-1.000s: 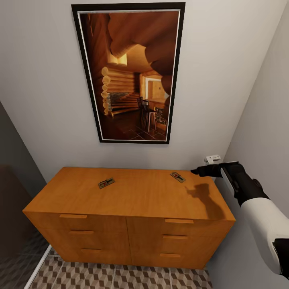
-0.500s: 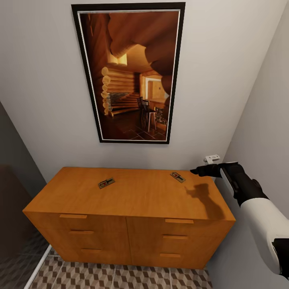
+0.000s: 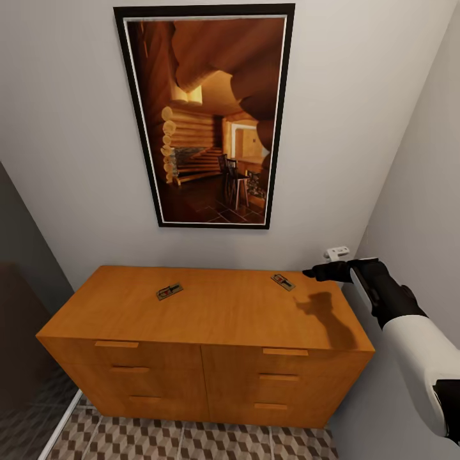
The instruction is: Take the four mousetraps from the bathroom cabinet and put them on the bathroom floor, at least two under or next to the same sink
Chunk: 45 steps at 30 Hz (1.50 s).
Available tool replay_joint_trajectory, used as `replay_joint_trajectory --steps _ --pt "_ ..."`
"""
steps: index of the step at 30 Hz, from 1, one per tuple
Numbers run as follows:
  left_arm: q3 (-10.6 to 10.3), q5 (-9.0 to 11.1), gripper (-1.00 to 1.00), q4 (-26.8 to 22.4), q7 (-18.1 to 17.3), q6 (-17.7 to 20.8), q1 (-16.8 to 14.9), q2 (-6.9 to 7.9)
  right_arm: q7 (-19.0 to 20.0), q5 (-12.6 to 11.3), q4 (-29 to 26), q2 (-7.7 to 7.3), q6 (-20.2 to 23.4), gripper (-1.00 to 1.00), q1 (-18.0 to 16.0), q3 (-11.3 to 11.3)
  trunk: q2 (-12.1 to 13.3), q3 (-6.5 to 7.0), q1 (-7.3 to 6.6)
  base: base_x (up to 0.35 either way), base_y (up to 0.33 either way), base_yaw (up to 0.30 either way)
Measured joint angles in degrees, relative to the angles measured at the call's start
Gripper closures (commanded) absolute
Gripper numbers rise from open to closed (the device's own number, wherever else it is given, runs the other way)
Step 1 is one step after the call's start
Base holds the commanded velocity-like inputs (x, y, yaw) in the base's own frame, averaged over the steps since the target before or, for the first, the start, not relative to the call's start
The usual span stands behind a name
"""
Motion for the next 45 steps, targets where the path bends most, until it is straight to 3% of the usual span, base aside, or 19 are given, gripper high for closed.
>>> replay_joint_trajectory --steps 7,22,26,45 --pt "0.0 0.0 -1.00 0.0 0.0 0.0 0.0 0.00 0.0 0.1 -0.1 0.00 0.0 -1.00 0.0 1.7 0.0 0.00 0.00 0.000 0.000 0.000" --pt "0.0 0.0 -1.00 0.0 0.0 0.0 0.0 -0.01 5.9 0.1 -0.7 -0.05 -2.3 -1.00 0.0 12.2 0.0 0.00 0.00 0.000 0.000 0.000" --pt "0.0 0.0 -1.00 0.0 0.0 0.0 0.0 -0.01 7.3 0.2 -0.9 -0.21 -2.4 -1.00 0.0 13.7 0.0 0.00 0.00 0.000 0.000 0.000" --pt "0.0 0.0 -1.00 0.0 0.0 0.0 0.0 -0.02 16.4 0.3 -0.9 -1.70 -7.4 -1.00 0.0 14.0 0.0 0.00 0.00 0.000 0.000 0.000"
